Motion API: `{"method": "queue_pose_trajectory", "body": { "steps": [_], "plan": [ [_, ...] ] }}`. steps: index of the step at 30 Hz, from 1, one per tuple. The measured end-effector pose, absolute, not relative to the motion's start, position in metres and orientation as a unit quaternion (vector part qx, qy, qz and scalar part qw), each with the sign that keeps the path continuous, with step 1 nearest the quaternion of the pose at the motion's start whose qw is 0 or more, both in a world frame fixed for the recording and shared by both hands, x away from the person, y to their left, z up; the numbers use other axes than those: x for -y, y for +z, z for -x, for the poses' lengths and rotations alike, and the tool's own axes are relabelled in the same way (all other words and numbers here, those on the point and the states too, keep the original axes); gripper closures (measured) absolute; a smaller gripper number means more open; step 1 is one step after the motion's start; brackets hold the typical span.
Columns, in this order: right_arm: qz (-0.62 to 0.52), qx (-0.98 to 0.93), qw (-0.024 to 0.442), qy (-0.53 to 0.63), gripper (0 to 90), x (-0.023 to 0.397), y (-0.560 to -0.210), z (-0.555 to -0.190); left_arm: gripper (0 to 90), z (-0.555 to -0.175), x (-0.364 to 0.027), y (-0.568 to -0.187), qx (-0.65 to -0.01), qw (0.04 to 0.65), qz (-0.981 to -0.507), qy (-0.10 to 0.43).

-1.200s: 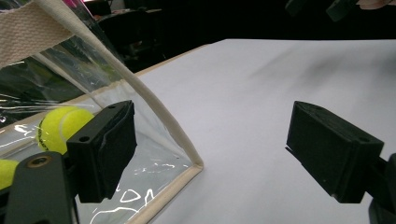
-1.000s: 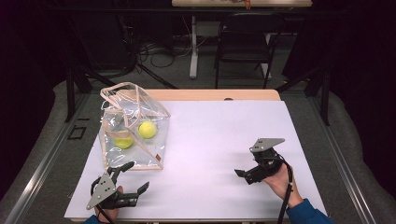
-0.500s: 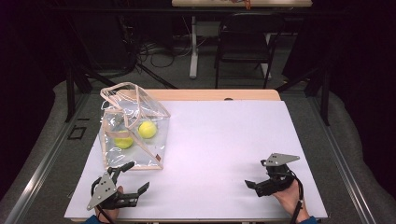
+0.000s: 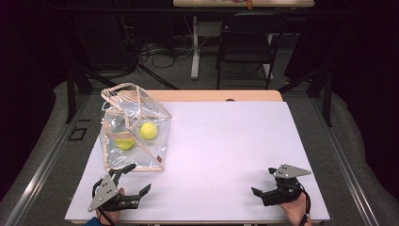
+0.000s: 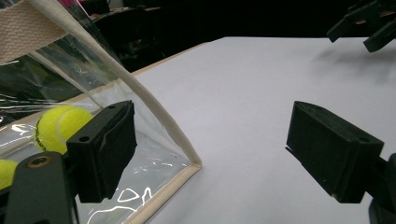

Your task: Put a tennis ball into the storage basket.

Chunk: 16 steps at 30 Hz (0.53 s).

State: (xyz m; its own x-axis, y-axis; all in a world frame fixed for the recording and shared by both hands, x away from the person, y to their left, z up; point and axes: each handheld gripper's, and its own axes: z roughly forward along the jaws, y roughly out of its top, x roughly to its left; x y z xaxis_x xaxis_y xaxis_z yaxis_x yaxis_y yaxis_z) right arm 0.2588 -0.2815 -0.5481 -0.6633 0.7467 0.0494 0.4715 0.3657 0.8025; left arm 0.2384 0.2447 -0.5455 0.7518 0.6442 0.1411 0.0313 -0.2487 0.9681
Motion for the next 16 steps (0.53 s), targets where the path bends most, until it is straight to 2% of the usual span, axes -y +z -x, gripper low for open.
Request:
{"method": "queue_pose_trajectory", "body": {
  "steps": [16],
  "plan": [
    [-0.374, -0.805, 0.167, 0.43, 0.0, 0.2806, -0.5475, -0.2557, 15.7, -0.2388, -0.2446, -0.5454, -0.227, 0.568, -0.743, 0.271]
  ]
}}
